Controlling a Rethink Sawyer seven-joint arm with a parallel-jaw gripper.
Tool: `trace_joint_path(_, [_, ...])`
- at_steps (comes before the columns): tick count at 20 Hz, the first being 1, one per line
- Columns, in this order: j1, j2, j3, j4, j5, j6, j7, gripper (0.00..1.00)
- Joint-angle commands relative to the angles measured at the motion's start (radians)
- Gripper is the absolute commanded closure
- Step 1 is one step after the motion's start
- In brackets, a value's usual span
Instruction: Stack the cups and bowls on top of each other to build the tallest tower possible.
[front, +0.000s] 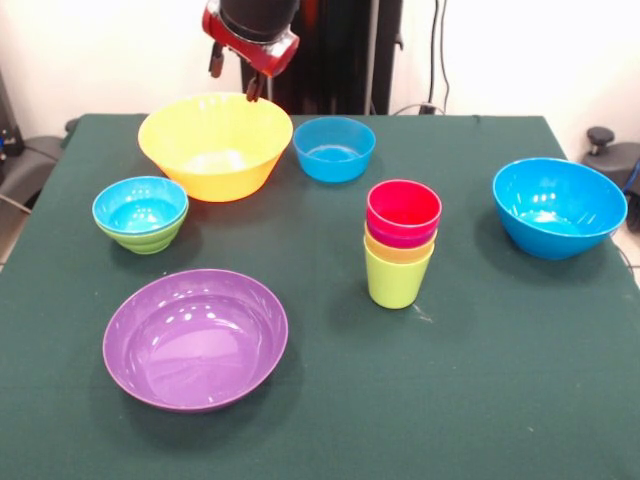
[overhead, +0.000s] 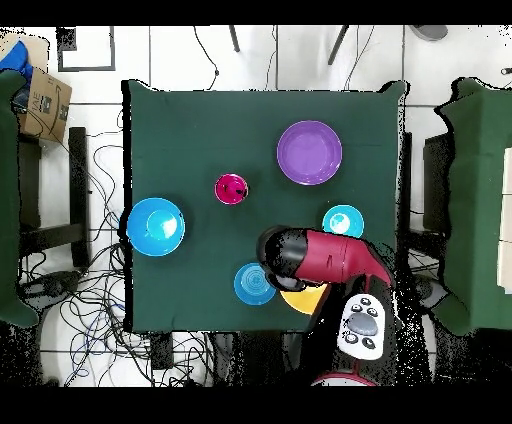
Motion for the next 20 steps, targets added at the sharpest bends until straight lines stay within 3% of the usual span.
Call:
trace_joint_path(1, [0.023, 0.029, 0.057, -0.007, 0.058, -0.023, 0.175, 0.00])
trace_joint_path(8, [0.080, 0.047, 0.006, 0.047, 0.157, -0.120, 0.345, 0.00])
trace_joint_path(14, [0.072, 0.068, 0.043, 0.097, 0.249, -0.259, 0.402, 0.00])
trace_joint_path(20, [0.078, 0.091, 0.052, 0.127, 0.292, -0.363, 0.428, 0.00])
